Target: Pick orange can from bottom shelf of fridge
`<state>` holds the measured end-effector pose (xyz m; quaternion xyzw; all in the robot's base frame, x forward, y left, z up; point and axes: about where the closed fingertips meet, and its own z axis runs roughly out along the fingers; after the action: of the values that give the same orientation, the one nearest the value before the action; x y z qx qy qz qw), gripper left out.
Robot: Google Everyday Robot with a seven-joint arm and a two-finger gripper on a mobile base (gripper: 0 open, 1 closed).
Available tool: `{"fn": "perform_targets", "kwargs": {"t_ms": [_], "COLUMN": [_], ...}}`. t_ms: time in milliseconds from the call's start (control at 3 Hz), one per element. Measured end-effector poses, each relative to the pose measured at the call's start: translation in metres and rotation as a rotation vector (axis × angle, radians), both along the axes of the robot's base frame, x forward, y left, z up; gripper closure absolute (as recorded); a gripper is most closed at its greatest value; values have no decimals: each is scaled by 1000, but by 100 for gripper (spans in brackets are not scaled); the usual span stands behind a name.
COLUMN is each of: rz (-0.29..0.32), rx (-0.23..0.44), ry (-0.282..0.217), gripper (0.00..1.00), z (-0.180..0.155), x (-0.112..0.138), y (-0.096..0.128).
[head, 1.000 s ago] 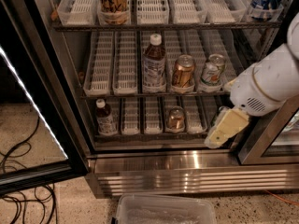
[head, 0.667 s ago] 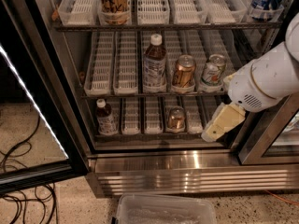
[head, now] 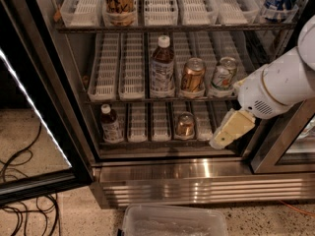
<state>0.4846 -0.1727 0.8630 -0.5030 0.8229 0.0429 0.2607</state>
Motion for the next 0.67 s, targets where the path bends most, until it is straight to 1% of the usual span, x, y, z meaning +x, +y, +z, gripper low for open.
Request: {"fn": "perform_targets", "kwargs": {"t_ms": [333,667], "rz": [-80,-226], "rx": [58,108], "ry": [41,47], "gripper": [0,0], "z": [-48,-92], "x": [19,22], "y": [11,22]}}
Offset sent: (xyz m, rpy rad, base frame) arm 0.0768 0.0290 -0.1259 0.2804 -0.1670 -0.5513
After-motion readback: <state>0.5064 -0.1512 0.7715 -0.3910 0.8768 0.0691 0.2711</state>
